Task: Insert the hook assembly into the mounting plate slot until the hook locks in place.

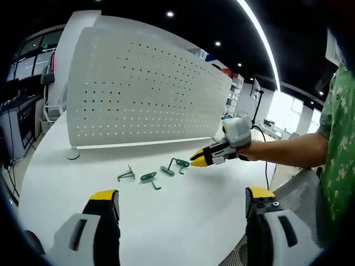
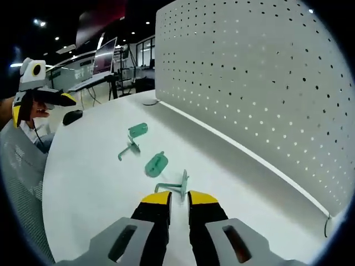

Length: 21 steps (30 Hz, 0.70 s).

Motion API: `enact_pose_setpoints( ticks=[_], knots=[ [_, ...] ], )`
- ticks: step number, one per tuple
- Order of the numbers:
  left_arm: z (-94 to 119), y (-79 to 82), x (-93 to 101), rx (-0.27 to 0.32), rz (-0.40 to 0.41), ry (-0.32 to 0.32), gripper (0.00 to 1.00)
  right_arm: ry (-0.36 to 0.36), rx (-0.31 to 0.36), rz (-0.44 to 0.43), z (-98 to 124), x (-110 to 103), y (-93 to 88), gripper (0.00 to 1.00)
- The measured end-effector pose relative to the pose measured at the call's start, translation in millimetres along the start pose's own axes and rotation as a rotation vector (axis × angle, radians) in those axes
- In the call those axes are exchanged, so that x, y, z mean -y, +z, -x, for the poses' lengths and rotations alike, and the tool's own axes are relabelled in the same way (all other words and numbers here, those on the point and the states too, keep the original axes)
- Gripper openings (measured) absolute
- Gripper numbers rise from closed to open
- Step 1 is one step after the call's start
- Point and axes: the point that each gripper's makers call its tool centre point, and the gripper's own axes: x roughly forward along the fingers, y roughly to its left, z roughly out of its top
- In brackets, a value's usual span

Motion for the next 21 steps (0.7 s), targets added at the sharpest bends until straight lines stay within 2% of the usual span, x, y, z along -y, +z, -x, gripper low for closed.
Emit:
enact_pose_setpoints(
  ticks=[21],
  knots=[
    [-1.6,-3.1,-4.3,-0.007,0.013,0.011,0.96,-0.007,-0.016,0.016,-12.3,3.6,-6.5,0.04]
  ],
)
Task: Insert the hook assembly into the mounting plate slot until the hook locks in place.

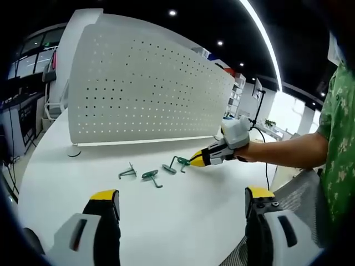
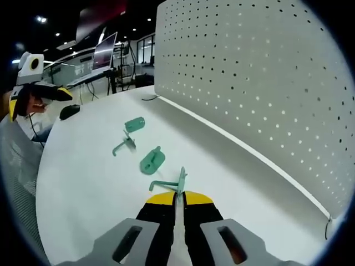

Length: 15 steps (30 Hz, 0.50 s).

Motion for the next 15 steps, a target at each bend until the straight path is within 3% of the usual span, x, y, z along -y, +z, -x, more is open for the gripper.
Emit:
enact_pose_setpoints(
  ticks=[15],
  knots=[
    [-0.9,-1.0,0.8,-0.007,0.0,-0.008,0.95,-0.02,0.017,0.002,0.3,4.6,4.1,0.01]
  ],
)
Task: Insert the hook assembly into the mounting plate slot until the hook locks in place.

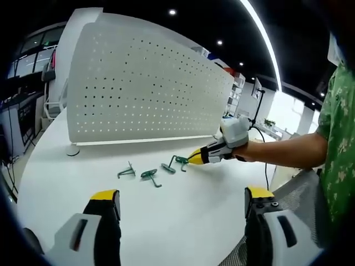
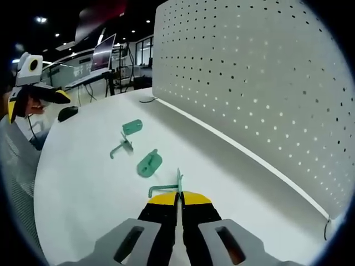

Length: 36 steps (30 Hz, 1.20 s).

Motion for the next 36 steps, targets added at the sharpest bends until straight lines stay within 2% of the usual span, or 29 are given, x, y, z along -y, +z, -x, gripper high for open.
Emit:
enact_pose_setpoints(
  ticks=[16,26,36],
  knots=[
    [-0.8,0.6,2.5,0.0,-0.007,-0.009,0.94,-0.015,0.016,-0.063,6.6,7.8,3.9,0.0],
    [-0.9,3.5,5.5,0.006,-0.019,-0.019,0.93,-0.015,0.024,-0.152,15.4,12.7,9.0,0.0],
    [-1.6,4.6,10.9,0.002,-0.042,-0.036,0.93,-0.024,0.031,-0.162,23.4,13.0,12.5,0.0]
  ],
)
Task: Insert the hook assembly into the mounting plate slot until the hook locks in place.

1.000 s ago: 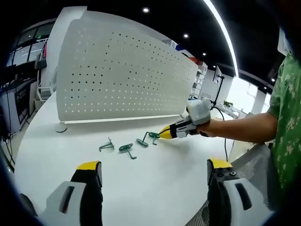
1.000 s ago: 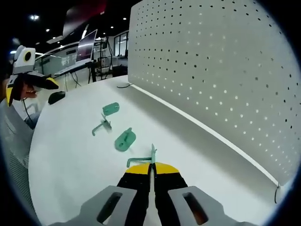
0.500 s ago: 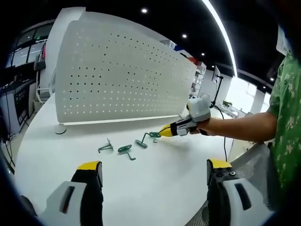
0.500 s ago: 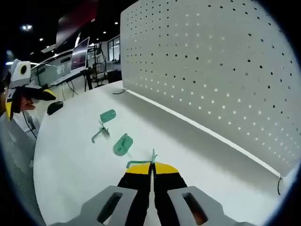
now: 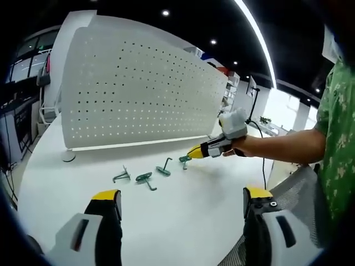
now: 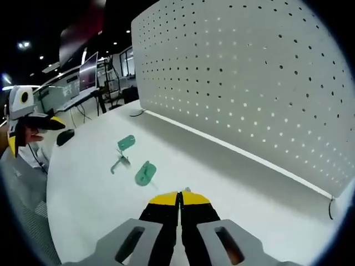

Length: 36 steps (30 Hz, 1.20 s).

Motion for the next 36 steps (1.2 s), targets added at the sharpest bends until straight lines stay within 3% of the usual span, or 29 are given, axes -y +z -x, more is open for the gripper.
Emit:
enact_pose_setpoints(
  ticks=[9,14,16,36],
  knots=[
    [-1.5,-0.4,4.5,-0.009,-0.023,-0.012,0.92,-0.051,0.001,0.086,6.8,8.3,0.7,0.0],
    [-0.6,-1.2,3.9,-0.008,-0.02,-0.011,0.92,-0.068,-0.003,0.093,10.1,13.8,-2.3,0.01],
    [-0.7,-1.1,4.1,-0.008,-0.019,-0.011,0.92,-0.071,-0.007,0.084,11.0,15.4,-4.1,0.08],
    [-1.7,-0.7,4.2,-0.005,-0.015,-0.012,0.92,-0.095,-0.094,0.151,9.9,19.5,-29.5,0.07]
  ],
)
